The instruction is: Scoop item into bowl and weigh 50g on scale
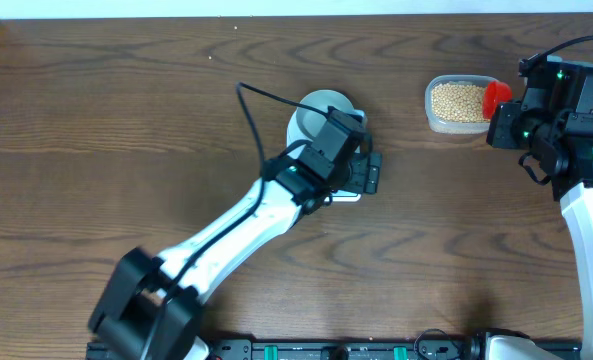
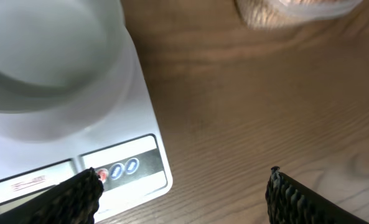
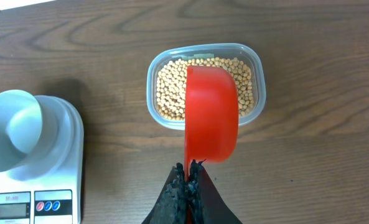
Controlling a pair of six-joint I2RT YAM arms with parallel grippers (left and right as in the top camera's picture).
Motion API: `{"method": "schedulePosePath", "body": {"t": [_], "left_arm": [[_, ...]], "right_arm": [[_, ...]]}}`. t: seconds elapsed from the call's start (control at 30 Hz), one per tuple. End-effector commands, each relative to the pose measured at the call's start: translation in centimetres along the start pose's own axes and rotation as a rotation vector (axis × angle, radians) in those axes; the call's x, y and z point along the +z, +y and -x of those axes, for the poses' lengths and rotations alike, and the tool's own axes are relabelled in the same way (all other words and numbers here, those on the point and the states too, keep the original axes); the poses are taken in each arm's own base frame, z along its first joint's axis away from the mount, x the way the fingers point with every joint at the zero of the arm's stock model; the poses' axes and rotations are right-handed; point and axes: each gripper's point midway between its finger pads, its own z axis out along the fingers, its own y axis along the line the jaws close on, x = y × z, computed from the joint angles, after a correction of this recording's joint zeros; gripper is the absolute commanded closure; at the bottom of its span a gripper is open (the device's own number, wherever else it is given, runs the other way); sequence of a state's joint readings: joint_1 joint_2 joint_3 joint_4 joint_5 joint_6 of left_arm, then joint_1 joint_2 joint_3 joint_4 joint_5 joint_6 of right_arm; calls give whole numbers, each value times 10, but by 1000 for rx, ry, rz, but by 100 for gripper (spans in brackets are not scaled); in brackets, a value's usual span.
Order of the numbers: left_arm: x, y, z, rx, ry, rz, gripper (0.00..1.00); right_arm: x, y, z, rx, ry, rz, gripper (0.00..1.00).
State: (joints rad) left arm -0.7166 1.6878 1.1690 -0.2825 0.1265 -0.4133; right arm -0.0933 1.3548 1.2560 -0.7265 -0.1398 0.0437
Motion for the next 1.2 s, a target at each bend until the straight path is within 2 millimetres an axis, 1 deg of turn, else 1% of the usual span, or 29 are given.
{"method": "schedulePosePath", "body": {"t": [0.0,0.13,0.43,0.8,0.93,1.17], "left_arm": [[19,-1,-14,18,62,-24,14],[31,5,-24,40,98,-7,14],[57,20,-48,31,179,33,14],[61,23,-53,30,192,44,14],[64,32,-55,31,196,84,14],[66,35,-55,32,190,102,14]], "right_arm": [[-3,-3,6,3,-9,-11,99],[-3,-4,5,4,-5,-15,99],[-3,-4,4,3,-5,-15,99],[-3,-7,1,-2,8,-34,99],[-3,-7,1,-2,8,-34,99],[-3,-7,1,-2,9,-33,99]]}}
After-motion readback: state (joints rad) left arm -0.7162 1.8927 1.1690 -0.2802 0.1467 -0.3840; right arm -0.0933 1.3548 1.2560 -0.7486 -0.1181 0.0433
